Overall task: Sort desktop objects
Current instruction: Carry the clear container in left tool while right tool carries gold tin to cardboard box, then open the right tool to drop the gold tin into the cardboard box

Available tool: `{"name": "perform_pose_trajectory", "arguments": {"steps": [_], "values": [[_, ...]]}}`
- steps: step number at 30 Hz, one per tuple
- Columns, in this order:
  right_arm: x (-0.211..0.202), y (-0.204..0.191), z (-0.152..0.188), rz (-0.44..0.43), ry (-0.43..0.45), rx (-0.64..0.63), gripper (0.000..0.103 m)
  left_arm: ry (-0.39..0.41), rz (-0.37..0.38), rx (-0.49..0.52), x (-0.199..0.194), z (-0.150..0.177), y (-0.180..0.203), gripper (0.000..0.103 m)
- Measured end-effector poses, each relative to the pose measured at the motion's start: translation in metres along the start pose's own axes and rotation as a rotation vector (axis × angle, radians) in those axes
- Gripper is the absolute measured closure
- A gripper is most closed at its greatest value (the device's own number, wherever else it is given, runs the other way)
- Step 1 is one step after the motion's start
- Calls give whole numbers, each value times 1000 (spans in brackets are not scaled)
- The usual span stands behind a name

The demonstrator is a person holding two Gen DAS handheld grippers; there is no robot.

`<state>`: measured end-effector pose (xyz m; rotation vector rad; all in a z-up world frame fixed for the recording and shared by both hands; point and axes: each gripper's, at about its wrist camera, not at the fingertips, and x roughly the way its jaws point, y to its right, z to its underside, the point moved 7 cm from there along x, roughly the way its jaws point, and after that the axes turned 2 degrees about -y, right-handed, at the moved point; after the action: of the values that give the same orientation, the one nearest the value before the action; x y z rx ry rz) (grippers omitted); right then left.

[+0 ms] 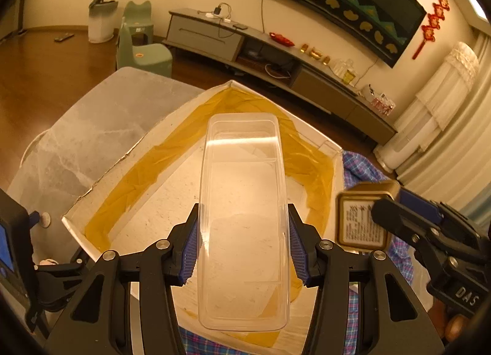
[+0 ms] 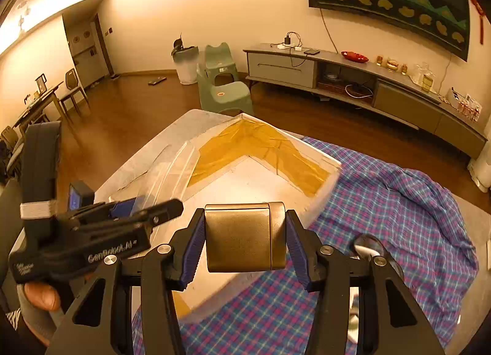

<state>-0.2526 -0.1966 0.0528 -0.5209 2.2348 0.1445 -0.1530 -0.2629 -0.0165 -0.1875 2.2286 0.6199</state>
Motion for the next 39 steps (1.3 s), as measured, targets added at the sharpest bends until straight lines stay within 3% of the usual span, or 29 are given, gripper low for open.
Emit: {"name": "perform_pose_trajectory", "arguments": {"steps": [11, 17, 21, 33, 36, 39], "values": [[67, 1, -31, -1, -99, -13, 51, -135, 36, -96, 29, -1, -27, 50], [109, 5, -37, 38, -184, -42, 51, -163, -122, 9, 40, 7, -23, 50], [129, 7, -38, 73, -224, -66, 51, -179, -149, 41, 47, 9, -22, 50], [159, 17, -40, 125, -283, -75, 50, -245, -114, 48, 59, 16, -19, 49], [154, 19, -43, 129, -262, -66, 41, -266, -110, 38, 61, 19, -21, 49], [148, 21, -43, 124, -255, -54, 41, -269, -93, 36, 60, 18, -22, 49]]}}
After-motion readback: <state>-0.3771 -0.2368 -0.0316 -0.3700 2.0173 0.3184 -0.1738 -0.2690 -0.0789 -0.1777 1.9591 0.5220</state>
